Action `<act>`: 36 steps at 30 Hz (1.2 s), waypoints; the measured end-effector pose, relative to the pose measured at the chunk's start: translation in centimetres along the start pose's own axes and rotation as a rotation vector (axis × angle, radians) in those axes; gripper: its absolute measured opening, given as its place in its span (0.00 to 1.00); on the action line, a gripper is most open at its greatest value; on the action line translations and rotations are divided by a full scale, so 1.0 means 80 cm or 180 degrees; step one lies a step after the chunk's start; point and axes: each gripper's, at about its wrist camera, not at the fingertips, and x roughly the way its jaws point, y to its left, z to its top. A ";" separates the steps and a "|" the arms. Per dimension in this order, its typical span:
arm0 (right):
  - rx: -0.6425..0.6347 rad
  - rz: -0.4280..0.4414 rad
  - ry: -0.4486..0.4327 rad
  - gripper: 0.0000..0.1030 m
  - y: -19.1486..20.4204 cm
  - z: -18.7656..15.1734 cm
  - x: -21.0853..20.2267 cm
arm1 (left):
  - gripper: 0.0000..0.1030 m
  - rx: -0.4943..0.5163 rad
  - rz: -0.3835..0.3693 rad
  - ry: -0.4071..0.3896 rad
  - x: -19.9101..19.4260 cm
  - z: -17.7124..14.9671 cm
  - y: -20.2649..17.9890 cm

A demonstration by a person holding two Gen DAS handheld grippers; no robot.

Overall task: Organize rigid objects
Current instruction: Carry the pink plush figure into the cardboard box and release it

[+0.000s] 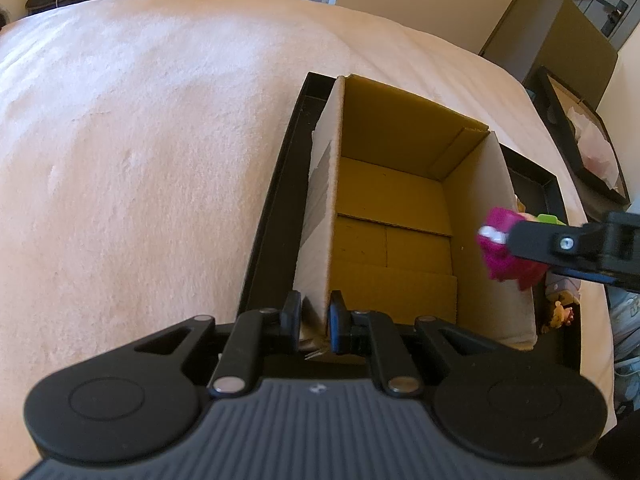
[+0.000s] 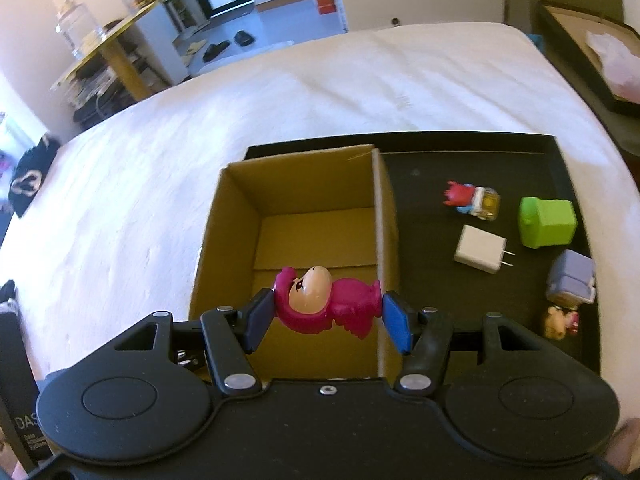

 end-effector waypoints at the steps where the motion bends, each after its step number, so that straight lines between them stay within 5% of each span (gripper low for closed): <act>1: -0.0033 0.0035 0.0001 0.56 0.004 0.000 0.002 | 0.11 -0.0001 -0.0003 -0.0001 0.000 0.000 0.000; 21: -0.0657 0.0291 -0.0097 0.60 0.061 0.018 0.033 | 0.12 -0.0102 -0.0057 -0.0033 0.001 0.002 0.008; 36: -0.0302 0.0391 -0.0164 0.63 0.008 0.015 0.008 | 0.12 -0.0065 0.0015 -0.0050 0.001 0.000 0.004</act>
